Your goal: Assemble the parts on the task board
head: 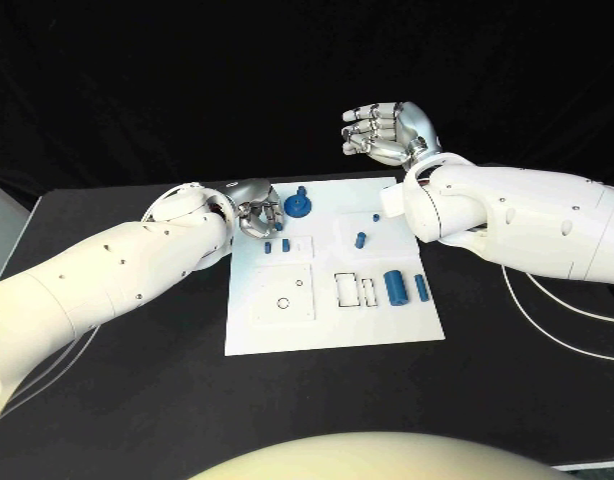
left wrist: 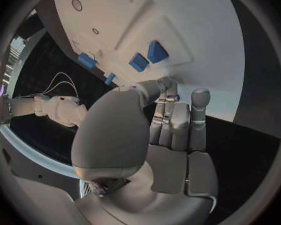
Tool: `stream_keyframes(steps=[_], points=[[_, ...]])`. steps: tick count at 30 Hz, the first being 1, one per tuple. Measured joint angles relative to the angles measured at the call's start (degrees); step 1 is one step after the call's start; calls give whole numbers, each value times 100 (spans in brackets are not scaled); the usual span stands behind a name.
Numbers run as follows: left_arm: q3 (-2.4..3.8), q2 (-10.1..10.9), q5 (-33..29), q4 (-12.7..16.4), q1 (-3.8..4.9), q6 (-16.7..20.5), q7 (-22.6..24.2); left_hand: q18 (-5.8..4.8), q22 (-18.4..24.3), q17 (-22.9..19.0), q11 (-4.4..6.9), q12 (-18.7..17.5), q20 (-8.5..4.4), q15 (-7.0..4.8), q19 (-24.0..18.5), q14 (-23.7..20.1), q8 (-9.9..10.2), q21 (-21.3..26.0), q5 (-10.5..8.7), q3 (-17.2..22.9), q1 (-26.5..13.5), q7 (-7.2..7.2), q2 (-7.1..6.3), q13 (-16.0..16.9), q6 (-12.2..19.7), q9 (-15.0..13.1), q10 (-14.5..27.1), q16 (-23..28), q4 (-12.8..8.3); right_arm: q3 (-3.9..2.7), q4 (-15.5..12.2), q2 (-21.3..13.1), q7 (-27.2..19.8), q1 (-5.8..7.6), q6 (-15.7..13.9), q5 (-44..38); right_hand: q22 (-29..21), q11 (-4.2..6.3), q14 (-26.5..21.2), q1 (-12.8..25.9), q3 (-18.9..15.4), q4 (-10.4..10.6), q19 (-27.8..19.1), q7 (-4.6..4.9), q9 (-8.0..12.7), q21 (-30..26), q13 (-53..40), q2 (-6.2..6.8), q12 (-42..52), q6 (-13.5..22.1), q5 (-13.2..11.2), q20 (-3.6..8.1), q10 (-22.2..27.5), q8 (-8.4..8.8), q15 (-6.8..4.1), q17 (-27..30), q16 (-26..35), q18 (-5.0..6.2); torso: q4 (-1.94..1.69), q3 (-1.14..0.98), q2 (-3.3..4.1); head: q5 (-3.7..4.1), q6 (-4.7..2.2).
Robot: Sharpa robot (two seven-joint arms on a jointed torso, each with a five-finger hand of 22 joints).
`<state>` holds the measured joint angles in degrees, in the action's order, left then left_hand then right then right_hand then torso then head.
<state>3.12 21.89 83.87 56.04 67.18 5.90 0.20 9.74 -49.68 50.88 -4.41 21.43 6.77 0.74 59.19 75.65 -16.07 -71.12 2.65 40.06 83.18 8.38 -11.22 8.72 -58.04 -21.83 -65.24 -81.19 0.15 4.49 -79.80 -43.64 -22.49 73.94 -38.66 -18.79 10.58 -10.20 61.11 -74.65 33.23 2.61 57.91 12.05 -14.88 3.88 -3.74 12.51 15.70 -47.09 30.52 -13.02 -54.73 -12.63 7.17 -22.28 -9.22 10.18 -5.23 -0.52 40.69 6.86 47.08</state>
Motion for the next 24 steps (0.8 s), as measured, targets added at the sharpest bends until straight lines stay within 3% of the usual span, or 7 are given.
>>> stream_keyframes(steps=[8, 14, 24], points=[[-1, 2, -1, -2, -2, 0, 3, -1, 169, 8, -36, -87, -26, 0, -122, 0, 78, 91, 0, -32, 0, 34, 0, 15, 34, 3, 37, 7, 0, 0, 3, -1, 0, 0, 1, 0, 0, 0, 0, 0, 0, 0, 0, 0, 0, 0, 0, 0, 0, 0, 0, 0, 0, 0, 0, -1, 0, 0, -1, -4, 0, 6, 5], [-16, 23, -4, -9, -25, -9, 8, 0, 293, -123, -73, -179, 9, 29, -218, -92, 323, 156, 2, -32, -38, 81, -38, 50, 352, 91, 74, 51, 0, 0, 6, -4, 0, 0, 1, 0, -15, 0, 0, 0, -16, -16, 0, 0, 0, 0, 0, 0, 0, 0, 0, 0, 0, 0, 0, 5, 0, 0, -2, -3, -1, 10, 7], [-15, 63, -4, -6, -35, -7, -5, 0, 314, -141, -51, -242, 10, 29, -218, -134, 511, 177, 2, -32, -38, 91, -38, 90, 604, 177, 95, 51, 0, 0, 11, -8, 0, -1, 3, 0, -15, 0, 0, 0, -17, -16, 0, 0, 0, 0, 0, 0, 0, 0, 0, 0, 0, 0, 0, 5, 0, 0, 1, -3, -2, 15, -7]])
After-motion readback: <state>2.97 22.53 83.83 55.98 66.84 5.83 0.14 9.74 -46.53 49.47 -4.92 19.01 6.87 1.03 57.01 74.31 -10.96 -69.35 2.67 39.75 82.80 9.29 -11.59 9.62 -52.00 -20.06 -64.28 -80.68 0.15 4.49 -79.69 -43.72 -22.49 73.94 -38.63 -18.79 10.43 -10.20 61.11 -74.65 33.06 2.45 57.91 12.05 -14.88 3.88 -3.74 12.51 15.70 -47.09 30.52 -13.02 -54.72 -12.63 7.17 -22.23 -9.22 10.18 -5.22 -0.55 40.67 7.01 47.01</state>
